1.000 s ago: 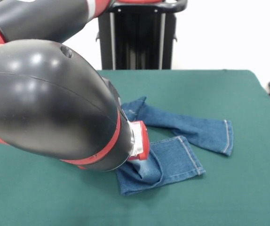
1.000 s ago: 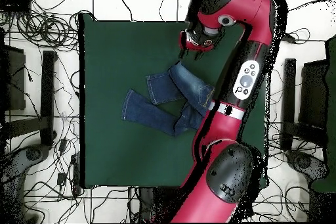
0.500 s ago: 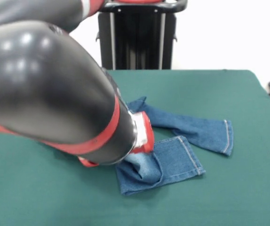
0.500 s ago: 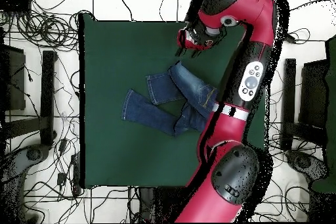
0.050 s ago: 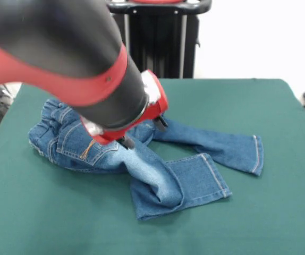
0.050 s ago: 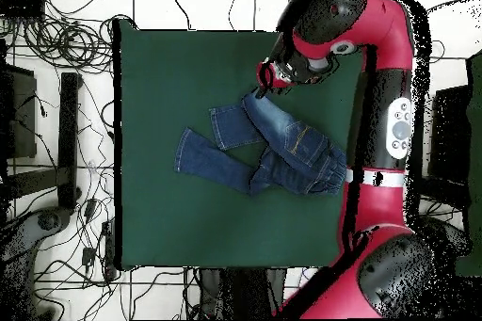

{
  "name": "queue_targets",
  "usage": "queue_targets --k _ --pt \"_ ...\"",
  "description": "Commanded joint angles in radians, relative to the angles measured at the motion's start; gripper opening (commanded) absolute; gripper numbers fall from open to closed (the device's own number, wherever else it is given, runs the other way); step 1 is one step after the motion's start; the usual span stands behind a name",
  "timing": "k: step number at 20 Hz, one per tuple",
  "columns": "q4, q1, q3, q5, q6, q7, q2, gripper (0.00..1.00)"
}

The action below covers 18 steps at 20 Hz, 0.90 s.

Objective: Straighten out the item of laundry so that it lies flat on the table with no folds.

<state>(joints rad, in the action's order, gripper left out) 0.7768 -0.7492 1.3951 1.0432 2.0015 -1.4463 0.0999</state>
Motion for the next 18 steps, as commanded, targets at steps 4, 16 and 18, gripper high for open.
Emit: queue_targets --k 4,16,18 --pt "0.366 0.013 -0.246 -0.083 -0.309 -0.354 0.063 1.00" --pt "0.411 0.063 -0.370 -0.147 -0.472 -0.322 0.116 1.00" --pt "0.415 0.071 -0.389 -0.161 -0.480 -0.317 0.129 1.00"
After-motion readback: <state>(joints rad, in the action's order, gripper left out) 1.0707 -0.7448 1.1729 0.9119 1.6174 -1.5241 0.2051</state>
